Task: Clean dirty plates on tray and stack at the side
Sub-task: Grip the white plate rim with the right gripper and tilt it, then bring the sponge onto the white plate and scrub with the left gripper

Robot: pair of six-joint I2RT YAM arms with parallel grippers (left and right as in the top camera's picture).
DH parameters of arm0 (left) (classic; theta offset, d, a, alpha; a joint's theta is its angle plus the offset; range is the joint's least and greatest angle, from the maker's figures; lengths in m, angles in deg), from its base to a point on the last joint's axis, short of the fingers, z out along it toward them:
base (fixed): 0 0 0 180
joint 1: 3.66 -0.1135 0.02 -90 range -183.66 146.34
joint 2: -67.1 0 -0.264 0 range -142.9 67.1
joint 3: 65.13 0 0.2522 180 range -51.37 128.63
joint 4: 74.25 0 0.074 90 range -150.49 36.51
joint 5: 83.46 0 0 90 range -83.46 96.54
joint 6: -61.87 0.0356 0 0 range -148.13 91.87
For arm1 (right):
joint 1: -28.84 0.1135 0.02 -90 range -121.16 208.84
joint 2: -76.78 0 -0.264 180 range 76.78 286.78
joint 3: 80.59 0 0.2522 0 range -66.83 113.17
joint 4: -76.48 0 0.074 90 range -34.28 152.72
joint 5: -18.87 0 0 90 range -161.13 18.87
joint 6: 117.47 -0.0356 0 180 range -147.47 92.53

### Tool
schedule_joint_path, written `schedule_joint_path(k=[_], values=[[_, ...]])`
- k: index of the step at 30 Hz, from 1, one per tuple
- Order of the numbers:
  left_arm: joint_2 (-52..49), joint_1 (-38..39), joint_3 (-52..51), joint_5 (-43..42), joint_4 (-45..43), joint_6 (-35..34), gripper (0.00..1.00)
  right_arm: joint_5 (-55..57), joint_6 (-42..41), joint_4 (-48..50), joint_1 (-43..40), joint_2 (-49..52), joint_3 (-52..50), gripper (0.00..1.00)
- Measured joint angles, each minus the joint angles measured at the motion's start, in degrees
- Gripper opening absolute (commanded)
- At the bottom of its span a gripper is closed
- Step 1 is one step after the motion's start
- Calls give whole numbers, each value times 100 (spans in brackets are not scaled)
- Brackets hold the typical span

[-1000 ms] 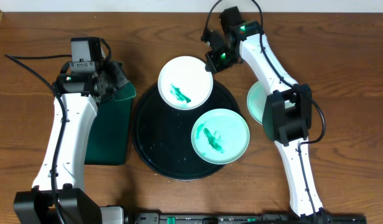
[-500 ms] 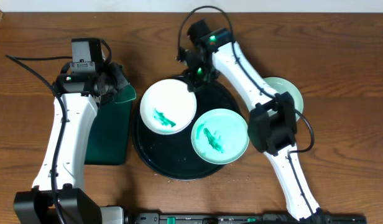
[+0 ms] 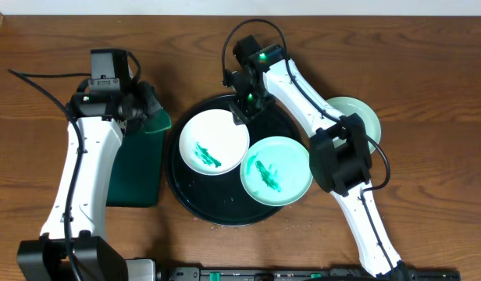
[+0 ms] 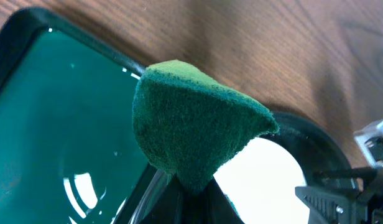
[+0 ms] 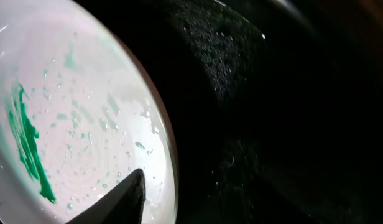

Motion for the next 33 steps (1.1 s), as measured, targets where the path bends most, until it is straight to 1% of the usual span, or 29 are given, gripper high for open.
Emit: schedule_joint_path(k=[2, 4, 6, 14, 17, 19, 21, 22, 28, 29, 30, 33], values=[[0, 33, 0, 0, 70, 0, 7, 0, 70, 7, 4, 0, 0, 35], [0, 87, 0, 0, 68, 0, 7, 4, 146, 9, 9, 0, 0, 31], [0, 129, 0, -2, 68, 0, 7, 13, 166, 28, 22, 0, 0, 29], [0, 160, 0, 0, 70, 0, 7, -37, 164, 179, 74, 0, -48, 28], [0, 160, 0, 0, 92, 0, 7, -151, 155, 225, 74, 0, -59, 25], [0, 160, 0, 0, 181, 0, 7, -216, 96, 238, 74, 0, -63, 17], [0, 160, 0, -2, 240, 0, 7, -245, -9, 240, 76, 2, -63, 10], [0, 160, 0, 0, 306, -2, 8, -254, -52, 240, 76, 2, -63, 9], [-195, 160, 0, 0, 479, 0, 7, -223, -365, 153, 157, 146, -85, 8], [-243, 160, 0, -2, 479, 0, 7, -216, -396, 149, 214, 199, -120, 7], [-286, 162, 0, 0, 479, 0, 7, -223, -411, 157, 249, 216, -127, 1], [-310, 188, 0, -2, 476, 0, 7, -37, -669, 181, 319, 214, -127, 1]])
